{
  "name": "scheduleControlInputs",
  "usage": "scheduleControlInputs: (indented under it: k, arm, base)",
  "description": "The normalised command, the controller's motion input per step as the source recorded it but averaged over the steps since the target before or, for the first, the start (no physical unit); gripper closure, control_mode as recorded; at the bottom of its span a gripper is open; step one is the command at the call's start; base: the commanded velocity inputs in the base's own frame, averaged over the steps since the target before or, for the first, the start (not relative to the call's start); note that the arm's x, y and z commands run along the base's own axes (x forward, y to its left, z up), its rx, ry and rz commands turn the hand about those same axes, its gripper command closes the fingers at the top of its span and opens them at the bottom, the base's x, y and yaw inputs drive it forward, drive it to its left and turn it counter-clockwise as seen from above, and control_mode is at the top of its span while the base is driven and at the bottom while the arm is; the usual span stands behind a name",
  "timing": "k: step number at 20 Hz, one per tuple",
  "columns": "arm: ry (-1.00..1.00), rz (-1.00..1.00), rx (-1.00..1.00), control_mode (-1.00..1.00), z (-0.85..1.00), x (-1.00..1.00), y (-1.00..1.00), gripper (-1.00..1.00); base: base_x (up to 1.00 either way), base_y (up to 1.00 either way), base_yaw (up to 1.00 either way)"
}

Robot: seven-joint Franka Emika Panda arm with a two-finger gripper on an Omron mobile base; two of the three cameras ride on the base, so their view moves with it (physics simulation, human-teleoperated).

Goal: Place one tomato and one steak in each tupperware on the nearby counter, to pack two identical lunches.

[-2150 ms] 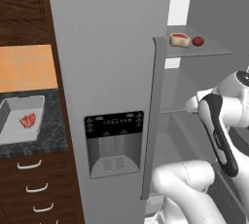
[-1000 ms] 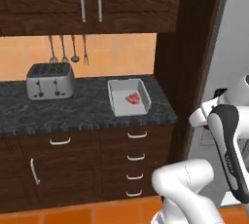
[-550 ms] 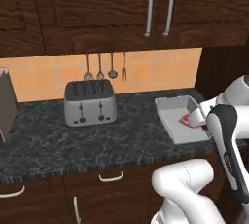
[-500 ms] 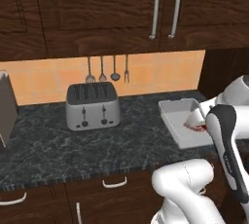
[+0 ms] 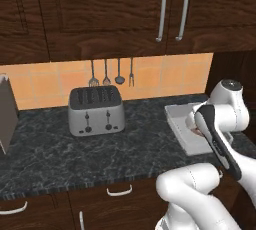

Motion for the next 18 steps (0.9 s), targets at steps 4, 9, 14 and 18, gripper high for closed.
scheduleControlInputs:
  k: [4,9,14,18]
  arm:
    - [0.06,0.00,0.00,-1.00,-0.69,0.71,-0.32,1.00]
    - [0.00,0.00,0.00,-1.00,-0.67,0.77,0.00,1.00]
    - [0.02,0.00,0.00,-1.00,-0.45,0.76,-0.17,-1.00]
    - [0.03,0.00,0.00,-1.00,-0.33,0.71,-0.33,-1.00]
  base:
    - [0.00,0.00,0.00]
    - [0.00,0.00,0.00]
    - [0.00,0.00,0.00]
    - [0.00,0.00,0.00]
